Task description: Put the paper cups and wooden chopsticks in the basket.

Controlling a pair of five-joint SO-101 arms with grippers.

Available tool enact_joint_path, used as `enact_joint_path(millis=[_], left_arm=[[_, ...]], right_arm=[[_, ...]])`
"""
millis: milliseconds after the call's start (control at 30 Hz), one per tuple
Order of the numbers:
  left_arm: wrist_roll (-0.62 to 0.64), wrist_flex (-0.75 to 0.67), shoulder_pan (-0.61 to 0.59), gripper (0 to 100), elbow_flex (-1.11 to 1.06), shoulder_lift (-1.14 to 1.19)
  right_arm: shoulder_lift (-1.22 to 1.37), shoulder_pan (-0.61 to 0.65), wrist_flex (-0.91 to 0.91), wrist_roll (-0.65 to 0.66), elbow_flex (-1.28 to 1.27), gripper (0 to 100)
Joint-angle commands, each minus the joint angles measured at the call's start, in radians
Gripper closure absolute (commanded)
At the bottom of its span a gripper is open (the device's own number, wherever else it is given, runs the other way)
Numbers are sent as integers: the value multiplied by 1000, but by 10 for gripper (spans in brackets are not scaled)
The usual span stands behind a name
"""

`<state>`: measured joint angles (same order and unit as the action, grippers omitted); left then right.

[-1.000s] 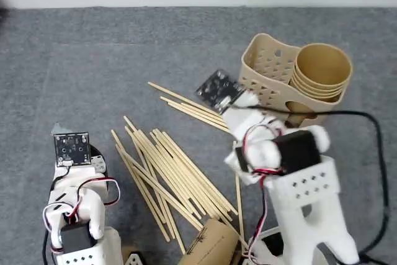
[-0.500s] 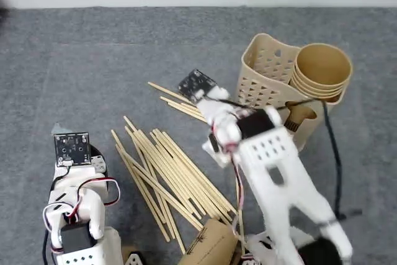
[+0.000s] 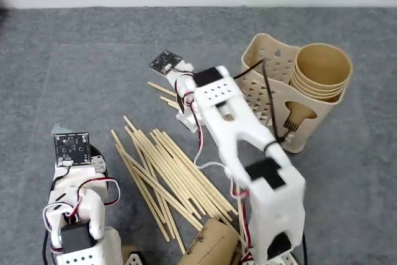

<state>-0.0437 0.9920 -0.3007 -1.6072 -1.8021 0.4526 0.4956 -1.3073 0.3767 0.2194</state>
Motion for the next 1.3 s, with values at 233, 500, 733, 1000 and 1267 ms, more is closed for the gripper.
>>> enact_joint_path(millis=[233,500,733,1000,1267], left_arm=[[-12,-21,-3,985,7,-15],[-12,-21,-3,985,7,-15],[-12,-21,-3,985,7,-15],[-14,-21,-3,985,7,-15],[-14,-21,-3,985,7,-15]], right_arm=[[351,-15,10,34,427,637],[504,-8,-111,34,557,773],[516,44,-242,34,580,919],[467,111,-363,28,580,920],[415,145,-483,-87,582,878]])
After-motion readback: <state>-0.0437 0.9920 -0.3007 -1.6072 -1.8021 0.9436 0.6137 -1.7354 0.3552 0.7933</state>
